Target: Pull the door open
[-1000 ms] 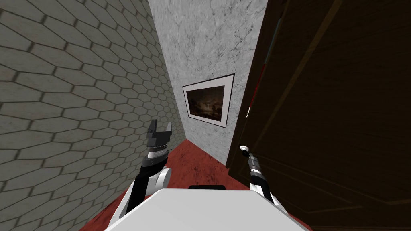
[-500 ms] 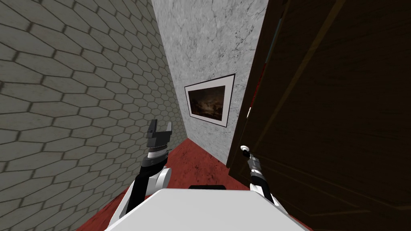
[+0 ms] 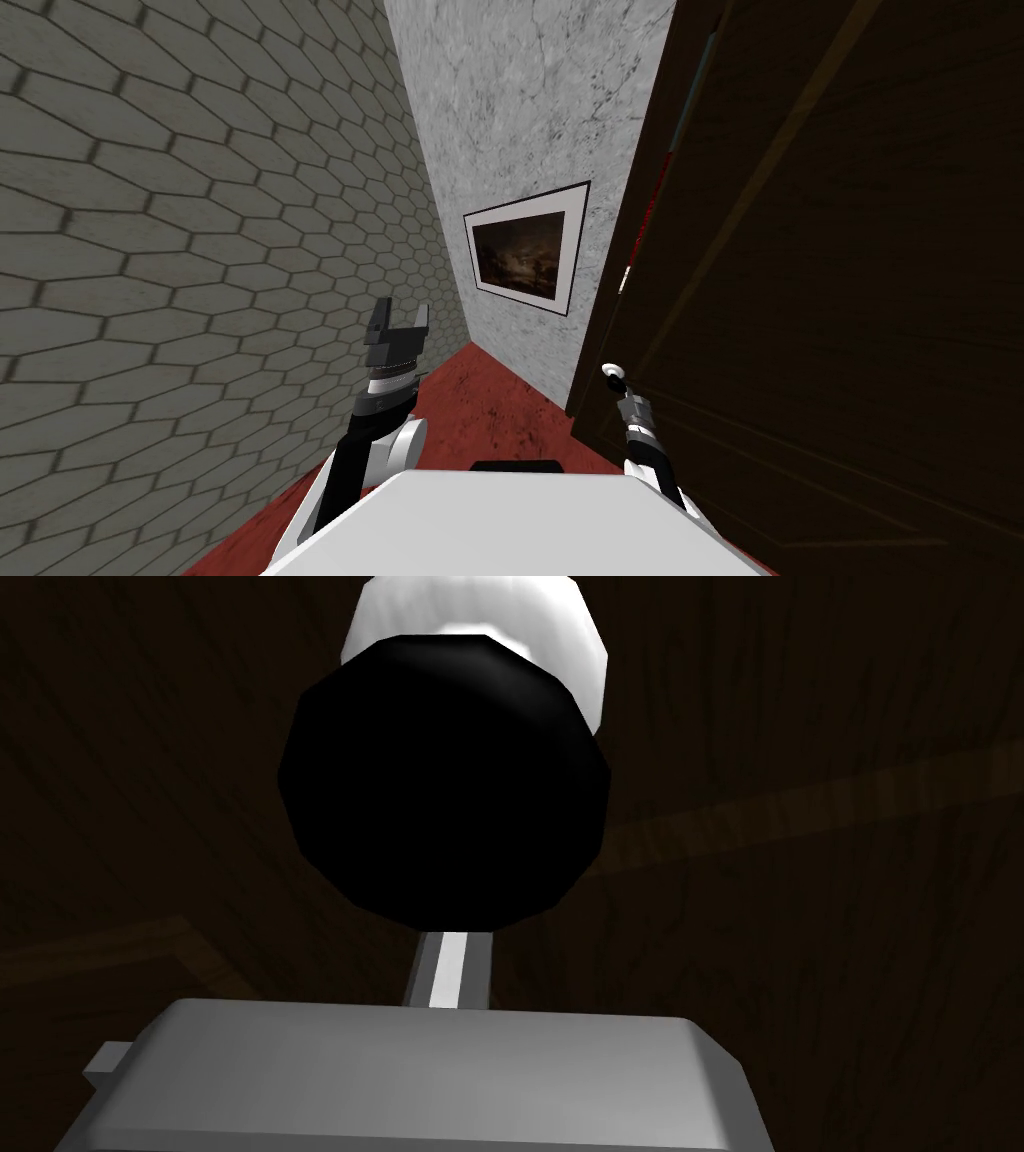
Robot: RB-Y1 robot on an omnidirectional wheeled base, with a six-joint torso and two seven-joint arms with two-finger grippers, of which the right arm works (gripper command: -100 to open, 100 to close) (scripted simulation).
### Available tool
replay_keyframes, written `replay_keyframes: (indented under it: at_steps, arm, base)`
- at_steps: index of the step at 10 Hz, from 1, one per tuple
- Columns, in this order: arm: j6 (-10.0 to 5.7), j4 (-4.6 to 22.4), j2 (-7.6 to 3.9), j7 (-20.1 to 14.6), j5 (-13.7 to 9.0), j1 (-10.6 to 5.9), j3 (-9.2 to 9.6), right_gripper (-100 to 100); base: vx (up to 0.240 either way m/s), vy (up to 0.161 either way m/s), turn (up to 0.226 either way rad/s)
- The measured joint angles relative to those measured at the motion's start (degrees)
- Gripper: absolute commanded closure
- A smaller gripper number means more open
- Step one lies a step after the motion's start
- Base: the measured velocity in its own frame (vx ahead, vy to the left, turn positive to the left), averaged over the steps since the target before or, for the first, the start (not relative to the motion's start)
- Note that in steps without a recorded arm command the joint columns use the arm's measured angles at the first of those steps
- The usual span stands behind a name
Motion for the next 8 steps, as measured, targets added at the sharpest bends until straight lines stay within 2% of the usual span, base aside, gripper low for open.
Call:
replay_keyframes:
  at_steps: [2, 5, 7, 8]
  arm:
    - [0.38, -0.13, 0.22, -2.76, -1.47, 0.31, 0.08, -100]
    - [-0.33, -1.26, 0.35, -6.52, -3.4, 0.24, -0.06, -100]
    - [-0.75, 0.02, 0.53, -9.34, -4.83, -0.66, 0.27, -100]
    - [-0.35, -0.79, 0.73, -10.41, -5.28, -0.41, 0.33, -100]
  base:
    - [-0.062, -0.008, -0.007]
    - [-0.076, -0.007, 0.021]
    - [-0.07, -0.002, 0.042]
    - [-0.047, -0.011, 0.012]
